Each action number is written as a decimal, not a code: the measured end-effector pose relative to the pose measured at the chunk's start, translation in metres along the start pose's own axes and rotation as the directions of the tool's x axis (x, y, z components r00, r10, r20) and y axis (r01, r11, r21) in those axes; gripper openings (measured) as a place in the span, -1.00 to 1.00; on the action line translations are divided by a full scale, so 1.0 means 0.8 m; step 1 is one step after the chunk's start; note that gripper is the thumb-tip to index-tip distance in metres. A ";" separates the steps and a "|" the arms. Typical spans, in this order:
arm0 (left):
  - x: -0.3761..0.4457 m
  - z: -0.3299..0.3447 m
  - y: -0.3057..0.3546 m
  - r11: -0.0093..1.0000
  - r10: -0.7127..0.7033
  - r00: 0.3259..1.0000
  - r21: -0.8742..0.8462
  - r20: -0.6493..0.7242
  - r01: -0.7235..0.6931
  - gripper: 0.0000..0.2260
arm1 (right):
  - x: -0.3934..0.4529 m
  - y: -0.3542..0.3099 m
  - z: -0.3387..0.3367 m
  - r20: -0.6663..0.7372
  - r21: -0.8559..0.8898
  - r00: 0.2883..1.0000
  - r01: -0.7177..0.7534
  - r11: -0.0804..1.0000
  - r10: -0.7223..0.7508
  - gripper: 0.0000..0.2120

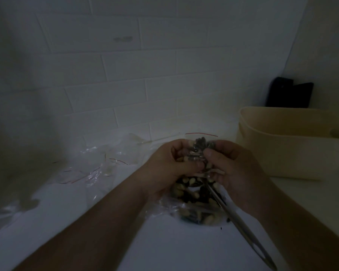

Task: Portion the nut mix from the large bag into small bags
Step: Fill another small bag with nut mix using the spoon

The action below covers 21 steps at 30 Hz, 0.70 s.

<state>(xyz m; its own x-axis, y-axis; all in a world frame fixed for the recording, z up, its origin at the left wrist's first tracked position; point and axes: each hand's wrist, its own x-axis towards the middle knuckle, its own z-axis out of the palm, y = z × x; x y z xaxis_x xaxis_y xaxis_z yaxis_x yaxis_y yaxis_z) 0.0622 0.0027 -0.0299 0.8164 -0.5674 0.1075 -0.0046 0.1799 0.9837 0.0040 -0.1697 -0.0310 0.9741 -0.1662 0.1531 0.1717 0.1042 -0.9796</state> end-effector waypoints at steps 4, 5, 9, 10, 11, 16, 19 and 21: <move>-0.003 0.001 0.003 1.000 -0.014 1.000 0.007 -0.004 0.014 -0.58 | -0.001 0.003 0.005 -0.020 -0.052 1.000 0.000 0.999 -0.001 -0.90; -0.003 0.004 0.005 1.000 -0.021 1.000 -0.022 -0.003 0.021 -0.59 | -0.001 0.002 0.006 -0.046 -0.069 0.999 0.014 0.997 -0.017 -0.89; -0.003 0.005 0.005 0.998 0.030 0.995 -0.055 -0.091 -0.035 -0.92 | -0.006 -0.003 0.005 -0.198 -0.352 0.952 0.152 0.924 -0.232 -0.84; -0.003 0.005 0.005 0.998 0.054 0.993 -0.031 -0.106 -0.058 -0.92 | -0.008 -0.004 0.005 -0.184 -0.416 0.946 0.172 0.893 -0.268 -0.83; -0.003 0.006 0.005 0.997 0.079 0.991 0.001 -0.110 -0.079 -0.92 | -0.011 -0.006 0.007 -0.156 -0.462 0.944 0.191 0.866 -0.292 -0.84; -0.005 0.009 0.005 0.966 0.186 0.976 0.205 -0.117 -0.159 -0.88 | -0.018 -0.009 0.016 -0.001 -0.531 0.952 0.259 0.807 -0.306 -0.89; -0.005 0.006 0.002 0.942 0.230 0.964 0.279 -0.132 -0.186 -0.92 | -0.019 -0.009 0.016 0.027 -0.477 0.980 0.187 0.859 -0.199 -0.85; -0.005 0.004 0.002 0.944 0.216 0.971 0.278 -0.107 -0.179 -0.90 | -0.018 -0.010 0.014 0.021 -0.463 0.985 0.164 0.871 -0.174 -0.82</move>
<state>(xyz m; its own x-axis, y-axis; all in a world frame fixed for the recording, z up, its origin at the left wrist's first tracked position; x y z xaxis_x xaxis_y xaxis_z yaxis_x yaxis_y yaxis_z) 0.0566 0.0026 -0.0281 0.8531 -0.4261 0.3010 -0.3110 0.0479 0.9492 -0.0097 -0.1569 -0.0238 0.9323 -0.1615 0.3237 0.2409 -0.3904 -0.8886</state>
